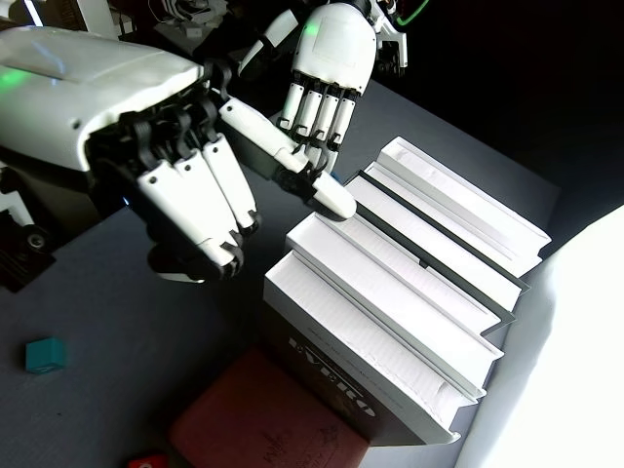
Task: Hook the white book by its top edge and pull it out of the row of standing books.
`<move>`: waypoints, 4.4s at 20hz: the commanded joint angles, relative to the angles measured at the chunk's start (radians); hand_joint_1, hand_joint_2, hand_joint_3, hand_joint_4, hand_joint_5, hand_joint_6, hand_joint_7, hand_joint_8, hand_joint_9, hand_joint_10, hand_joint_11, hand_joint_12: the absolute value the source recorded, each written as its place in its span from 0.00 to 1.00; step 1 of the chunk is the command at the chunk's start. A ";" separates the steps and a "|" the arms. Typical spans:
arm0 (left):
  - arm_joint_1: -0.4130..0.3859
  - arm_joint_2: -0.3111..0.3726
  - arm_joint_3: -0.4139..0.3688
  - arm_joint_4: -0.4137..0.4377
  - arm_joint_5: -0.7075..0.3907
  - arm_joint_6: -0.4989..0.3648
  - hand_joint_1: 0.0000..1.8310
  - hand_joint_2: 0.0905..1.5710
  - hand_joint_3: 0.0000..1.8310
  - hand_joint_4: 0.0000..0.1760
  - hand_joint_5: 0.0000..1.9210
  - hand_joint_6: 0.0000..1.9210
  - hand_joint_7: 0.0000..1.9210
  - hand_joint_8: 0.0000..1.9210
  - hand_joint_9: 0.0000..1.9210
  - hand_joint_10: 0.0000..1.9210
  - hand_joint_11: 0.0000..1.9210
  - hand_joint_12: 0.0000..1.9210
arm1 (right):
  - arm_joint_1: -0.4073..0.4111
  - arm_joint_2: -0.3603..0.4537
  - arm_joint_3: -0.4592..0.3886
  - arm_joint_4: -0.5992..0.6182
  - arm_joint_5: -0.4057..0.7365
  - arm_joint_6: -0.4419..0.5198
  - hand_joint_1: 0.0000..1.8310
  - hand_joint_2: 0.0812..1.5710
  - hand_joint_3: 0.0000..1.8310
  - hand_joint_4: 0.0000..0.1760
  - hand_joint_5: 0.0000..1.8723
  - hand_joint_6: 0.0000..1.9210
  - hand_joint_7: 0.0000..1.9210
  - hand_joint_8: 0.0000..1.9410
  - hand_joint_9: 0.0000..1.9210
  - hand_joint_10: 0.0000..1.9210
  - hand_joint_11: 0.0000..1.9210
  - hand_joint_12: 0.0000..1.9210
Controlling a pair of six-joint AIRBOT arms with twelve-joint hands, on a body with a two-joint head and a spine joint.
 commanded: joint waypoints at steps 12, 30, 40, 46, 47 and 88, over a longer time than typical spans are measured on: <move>-0.009 0.003 0.007 -0.049 0.025 -0.008 0.00 0.65 0.00 0.00 0.00 0.00 0.00 0.00 0.00 0.00 0.00 0.00 | 0.011 -0.016 -0.005 0.053 0.081 -0.049 0.00 0.72 0.00 0.00 0.17 0.00 0.63 1.00 0.60 1.00 0.45 1.00; -0.010 0.003 0.010 -0.048 0.023 -0.017 0.00 0.66 0.00 0.00 0.00 0.00 0.00 0.00 0.00 0.00 0.00 0.00 | 0.001 0.023 -0.089 0.250 0.084 -0.137 0.00 0.70 0.00 0.00 0.19 0.00 0.64 1.00 0.61 1.00 0.41 1.00; -0.005 0.003 0.018 -0.049 0.023 -0.017 0.00 0.66 0.00 0.00 0.00 0.00 0.00 0.00 0.00 0.00 0.00 0.00 | -0.005 0.045 -0.137 0.312 0.109 -0.177 0.00 0.70 0.00 0.00 0.19 0.00 0.62 1.00 0.58 1.00 0.40 1.00; -0.004 0.003 0.021 -0.049 0.023 -0.022 0.00 0.66 0.00 0.00 0.00 0.00 0.00 0.00 0.00 0.00 0.00 0.00 | -0.011 0.053 -0.186 0.340 0.151 -0.211 0.00 0.71 0.00 0.00 0.25 0.01 0.62 1.00 0.57 1.00 0.39 1.00; -0.004 0.003 0.022 -0.049 0.023 -0.024 0.00 0.66 0.00 0.00 0.00 0.00 0.00 0.00 0.00 0.00 0.00 0.00 | -0.013 0.055 -0.196 0.341 0.157 -0.213 0.00 0.71 0.00 0.00 0.26 0.01 0.63 1.00 0.58 1.00 0.40 1.00; -0.003 0.003 0.028 -0.050 0.017 -0.035 0.00 0.65 0.00 0.00 0.00 0.00 0.00 0.00 0.00 0.00 0.00 0.00 | -0.146 0.107 -0.469 0.370 0.265 -0.292 0.00 0.74 0.00 0.00 0.38 0.00 0.61 1.00 0.57 1.00 0.39 1.00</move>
